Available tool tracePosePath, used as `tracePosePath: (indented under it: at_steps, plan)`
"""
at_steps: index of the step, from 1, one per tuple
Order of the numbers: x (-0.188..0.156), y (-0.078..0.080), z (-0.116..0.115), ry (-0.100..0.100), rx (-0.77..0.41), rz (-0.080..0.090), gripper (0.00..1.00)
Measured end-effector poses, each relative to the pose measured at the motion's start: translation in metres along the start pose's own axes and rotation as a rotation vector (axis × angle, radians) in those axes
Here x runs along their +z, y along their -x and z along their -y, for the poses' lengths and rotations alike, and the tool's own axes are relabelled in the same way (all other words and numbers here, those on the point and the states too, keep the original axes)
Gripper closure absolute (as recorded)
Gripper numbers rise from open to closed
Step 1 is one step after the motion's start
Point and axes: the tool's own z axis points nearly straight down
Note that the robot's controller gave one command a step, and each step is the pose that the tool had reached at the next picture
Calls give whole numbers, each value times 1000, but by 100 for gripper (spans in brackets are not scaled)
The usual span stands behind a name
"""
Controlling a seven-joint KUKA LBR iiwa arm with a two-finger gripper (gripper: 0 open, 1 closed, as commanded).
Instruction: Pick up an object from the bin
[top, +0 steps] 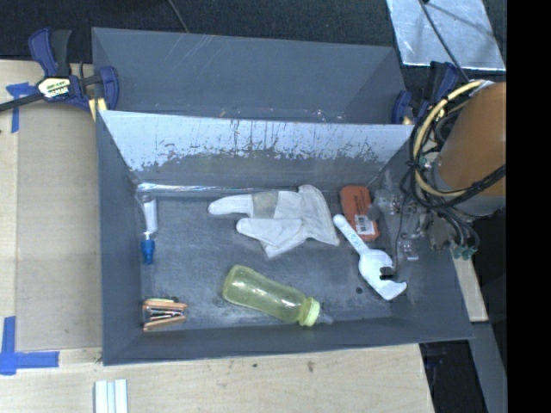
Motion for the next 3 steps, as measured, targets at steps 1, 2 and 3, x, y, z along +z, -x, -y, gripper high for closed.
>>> tracePosePath:
  at_steps: [1,2,3]
  plan:
    - [52,24,-29,-1,-30,7,0]
    - [86,36,-30,4,-37,-1,0]
    - [107,76,-47,0,9,3,0]
